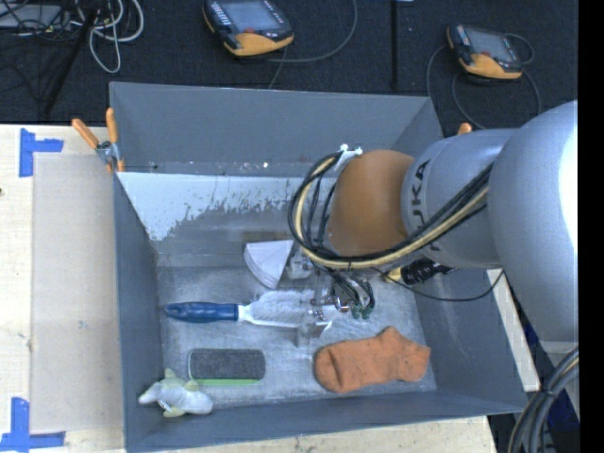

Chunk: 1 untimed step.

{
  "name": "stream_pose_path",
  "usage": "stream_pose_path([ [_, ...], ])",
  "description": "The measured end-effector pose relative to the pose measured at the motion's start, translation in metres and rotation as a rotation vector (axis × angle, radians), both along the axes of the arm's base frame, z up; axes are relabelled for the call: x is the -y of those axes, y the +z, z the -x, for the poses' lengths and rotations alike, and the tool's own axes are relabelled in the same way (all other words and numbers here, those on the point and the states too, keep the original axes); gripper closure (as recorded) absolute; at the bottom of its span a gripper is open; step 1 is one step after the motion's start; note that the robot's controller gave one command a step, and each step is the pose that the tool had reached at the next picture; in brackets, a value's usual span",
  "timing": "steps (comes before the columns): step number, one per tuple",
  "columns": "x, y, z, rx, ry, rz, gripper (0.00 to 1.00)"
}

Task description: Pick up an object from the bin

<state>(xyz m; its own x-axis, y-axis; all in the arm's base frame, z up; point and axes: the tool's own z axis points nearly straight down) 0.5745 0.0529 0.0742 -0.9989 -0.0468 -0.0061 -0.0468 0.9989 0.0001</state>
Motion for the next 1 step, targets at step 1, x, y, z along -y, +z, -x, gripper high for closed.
stream_pose_path([
  [1, 0.0074, 0.0044, -0.0025, 0.012, 0.027, -0.007, 1.00],
])
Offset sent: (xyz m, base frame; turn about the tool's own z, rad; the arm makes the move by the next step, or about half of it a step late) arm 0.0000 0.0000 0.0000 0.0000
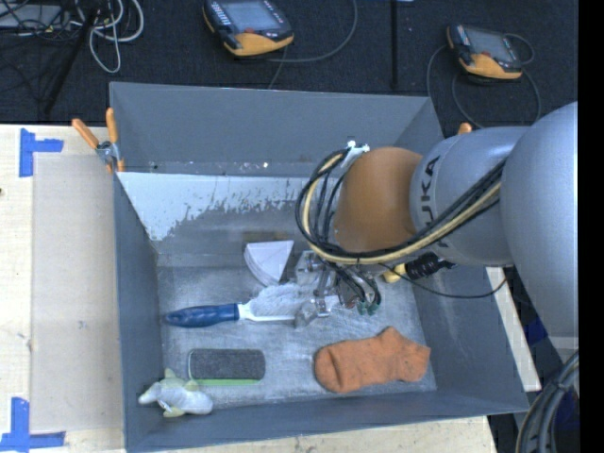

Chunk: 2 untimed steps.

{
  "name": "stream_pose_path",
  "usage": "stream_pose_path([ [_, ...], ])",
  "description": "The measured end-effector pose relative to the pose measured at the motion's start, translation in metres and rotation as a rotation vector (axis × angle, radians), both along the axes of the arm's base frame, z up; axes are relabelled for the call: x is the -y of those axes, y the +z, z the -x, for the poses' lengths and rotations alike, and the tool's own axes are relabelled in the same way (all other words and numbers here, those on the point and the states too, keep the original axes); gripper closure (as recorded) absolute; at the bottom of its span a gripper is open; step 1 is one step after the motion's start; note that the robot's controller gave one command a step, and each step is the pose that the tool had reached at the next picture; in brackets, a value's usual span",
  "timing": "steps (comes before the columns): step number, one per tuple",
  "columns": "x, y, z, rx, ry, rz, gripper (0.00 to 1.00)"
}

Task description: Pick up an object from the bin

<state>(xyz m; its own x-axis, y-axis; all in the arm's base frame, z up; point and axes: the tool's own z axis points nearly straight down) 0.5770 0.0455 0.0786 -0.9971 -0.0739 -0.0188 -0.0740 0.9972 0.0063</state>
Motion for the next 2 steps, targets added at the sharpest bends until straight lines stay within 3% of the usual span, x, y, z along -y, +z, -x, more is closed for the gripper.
stream_pose_path([
  [2, 0.0000, 0.0022, 0.0013, -0.003, 0.001, 0.001, 1.00],
])
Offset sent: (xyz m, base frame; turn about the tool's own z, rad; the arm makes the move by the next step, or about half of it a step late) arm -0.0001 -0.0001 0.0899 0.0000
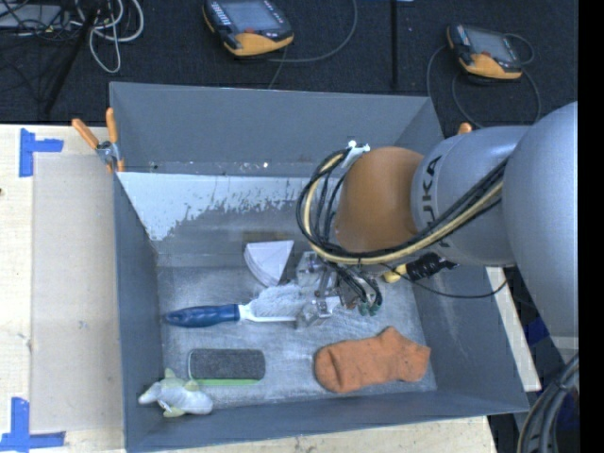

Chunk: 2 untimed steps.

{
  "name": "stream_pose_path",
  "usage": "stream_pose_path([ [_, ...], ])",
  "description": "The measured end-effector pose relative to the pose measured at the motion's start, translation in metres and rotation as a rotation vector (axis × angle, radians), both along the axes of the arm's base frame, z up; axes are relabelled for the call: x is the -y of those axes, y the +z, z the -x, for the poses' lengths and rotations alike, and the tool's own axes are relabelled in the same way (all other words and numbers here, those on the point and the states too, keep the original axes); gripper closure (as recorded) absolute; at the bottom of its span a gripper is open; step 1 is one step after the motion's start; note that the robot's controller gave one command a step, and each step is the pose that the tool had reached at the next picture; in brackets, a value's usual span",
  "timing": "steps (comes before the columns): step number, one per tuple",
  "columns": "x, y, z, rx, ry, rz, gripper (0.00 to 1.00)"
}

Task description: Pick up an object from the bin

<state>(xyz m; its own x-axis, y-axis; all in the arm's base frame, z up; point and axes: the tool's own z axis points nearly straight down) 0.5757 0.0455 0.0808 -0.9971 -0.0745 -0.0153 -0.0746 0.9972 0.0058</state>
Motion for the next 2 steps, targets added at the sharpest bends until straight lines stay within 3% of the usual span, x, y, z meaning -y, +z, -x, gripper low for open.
stream_pose_path([
  [1, 0.002, 0.015, 0.005, -0.019, 0.000, 0.005, 1.00],
  [2, 0.002, 0.037, 0.004, -0.021, 0.000, 0.006, 1.00],
])
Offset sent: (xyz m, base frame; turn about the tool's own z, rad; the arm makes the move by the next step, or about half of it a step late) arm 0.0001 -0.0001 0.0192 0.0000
